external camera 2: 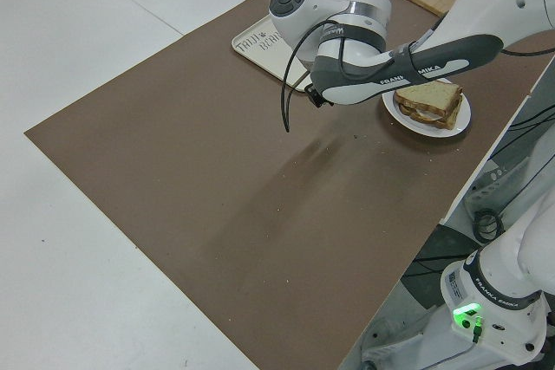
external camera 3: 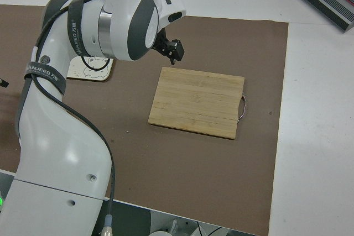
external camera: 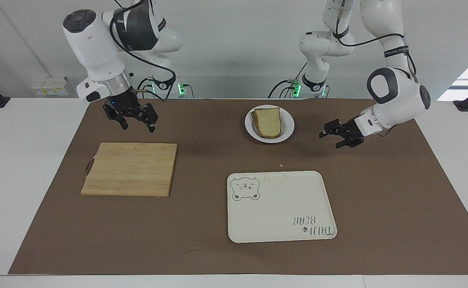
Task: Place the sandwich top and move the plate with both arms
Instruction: 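Open the right gripper and withdraw it while the left gripper reaches forward, then move the left gripper to the plate rim nearest the robot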
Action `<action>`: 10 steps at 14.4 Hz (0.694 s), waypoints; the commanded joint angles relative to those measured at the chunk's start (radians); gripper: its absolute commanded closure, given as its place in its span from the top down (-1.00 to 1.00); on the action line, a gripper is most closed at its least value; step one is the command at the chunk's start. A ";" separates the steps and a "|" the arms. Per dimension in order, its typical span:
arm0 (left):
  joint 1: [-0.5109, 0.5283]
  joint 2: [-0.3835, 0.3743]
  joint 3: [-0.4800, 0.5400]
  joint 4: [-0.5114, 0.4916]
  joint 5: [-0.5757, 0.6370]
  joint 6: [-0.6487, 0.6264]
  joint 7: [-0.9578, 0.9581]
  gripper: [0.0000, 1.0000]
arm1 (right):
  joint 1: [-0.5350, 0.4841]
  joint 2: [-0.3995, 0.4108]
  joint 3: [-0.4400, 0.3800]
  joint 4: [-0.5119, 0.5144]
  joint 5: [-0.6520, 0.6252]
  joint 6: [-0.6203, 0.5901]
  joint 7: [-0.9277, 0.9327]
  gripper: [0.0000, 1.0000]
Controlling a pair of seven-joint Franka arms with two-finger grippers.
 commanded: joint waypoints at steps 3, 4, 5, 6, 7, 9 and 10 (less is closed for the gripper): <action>-0.028 -0.086 0.000 -0.129 -0.031 0.060 0.040 1.00 | -0.047 -0.012 0.016 0.069 -0.100 -0.070 -0.065 1.00; -0.030 -0.102 0.000 -0.155 -0.031 0.066 0.045 1.00 | -0.047 -0.025 0.017 0.060 -0.112 -0.069 -0.065 1.00; -0.043 -0.120 0.000 -0.183 -0.031 0.069 0.049 1.00 | -0.044 -0.029 0.017 0.052 -0.115 -0.069 -0.063 1.00; -0.053 -0.140 0.000 -0.209 -0.032 0.074 0.050 1.00 | -0.042 -0.029 0.017 0.051 -0.115 -0.070 -0.063 1.00; -0.054 -0.162 0.000 -0.239 -0.040 0.075 0.051 1.00 | -0.043 -0.029 0.017 0.054 -0.117 -0.070 -0.063 1.00; -0.057 -0.209 0.000 -0.316 -0.068 0.075 0.053 0.78 | -0.048 -0.029 0.009 0.066 -0.119 -0.089 -0.068 1.00; -0.057 -0.211 0.000 -0.354 -0.098 0.095 0.074 0.77 | -0.048 -0.031 0.009 0.075 -0.120 -0.118 -0.078 1.00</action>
